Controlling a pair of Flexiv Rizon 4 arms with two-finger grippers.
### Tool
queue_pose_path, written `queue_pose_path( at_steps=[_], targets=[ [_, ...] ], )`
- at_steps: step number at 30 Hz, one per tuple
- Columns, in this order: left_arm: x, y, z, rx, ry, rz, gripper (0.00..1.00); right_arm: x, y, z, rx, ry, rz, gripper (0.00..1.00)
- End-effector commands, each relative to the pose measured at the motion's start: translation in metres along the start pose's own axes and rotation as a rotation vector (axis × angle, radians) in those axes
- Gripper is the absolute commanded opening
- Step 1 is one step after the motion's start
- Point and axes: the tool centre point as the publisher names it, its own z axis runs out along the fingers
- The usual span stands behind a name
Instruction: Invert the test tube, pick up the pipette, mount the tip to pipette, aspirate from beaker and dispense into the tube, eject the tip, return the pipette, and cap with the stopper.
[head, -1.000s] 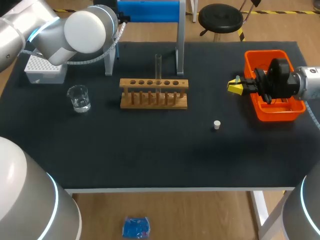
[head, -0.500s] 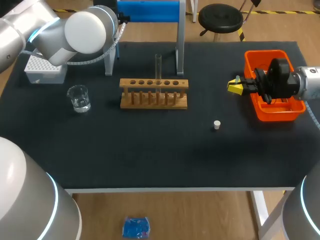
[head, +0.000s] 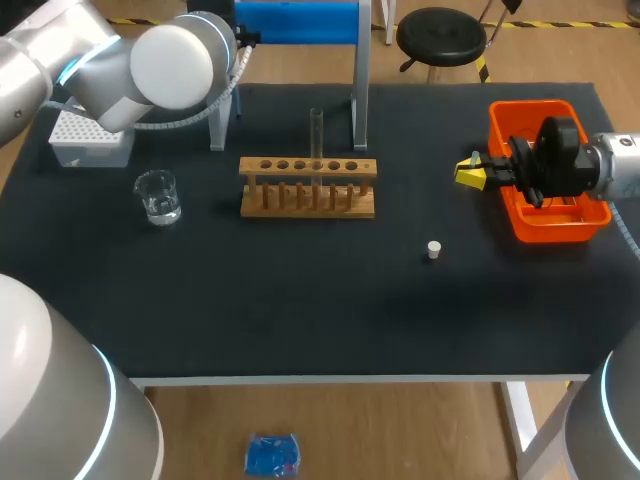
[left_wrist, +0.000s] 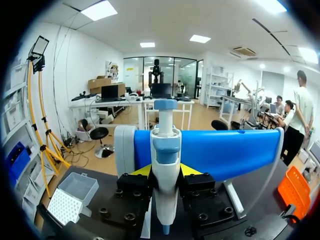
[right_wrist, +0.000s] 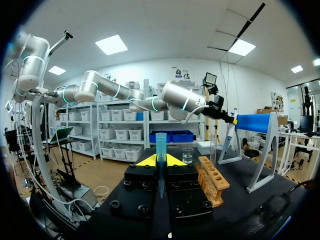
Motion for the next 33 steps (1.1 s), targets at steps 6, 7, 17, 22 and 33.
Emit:
queue_pose_path(
  at_steps=[6,7,17,22,33],
  targets=[
    [0.0,-0.015,-0.002,0.017,-0.005,0.011,0.0,0.0,0.0,-0.001,0.0,0.002,0.0,0.0],
    [-0.001,-0.018,-0.002,0.021,-0.008,0.016,0.0,0.0,0.0,-0.001,0.0,0.002,0.0,0.0],
    [-0.001,-0.046,-0.008,0.05,-0.011,0.052,0.0,0.0,0.0,-0.001,0.0,0.002,0.0,0.0],
    [0.001,-0.051,-0.015,0.04,0.006,0.072,0.0,0.0,0.0,-0.001,0.0,0.002,0.0,0.0],
    [0.005,-0.066,-0.069,0.03,0.166,0.132,0.0,0.0,0.0,-0.001,0.0,0.002,0.0,0.0]
  ],
)
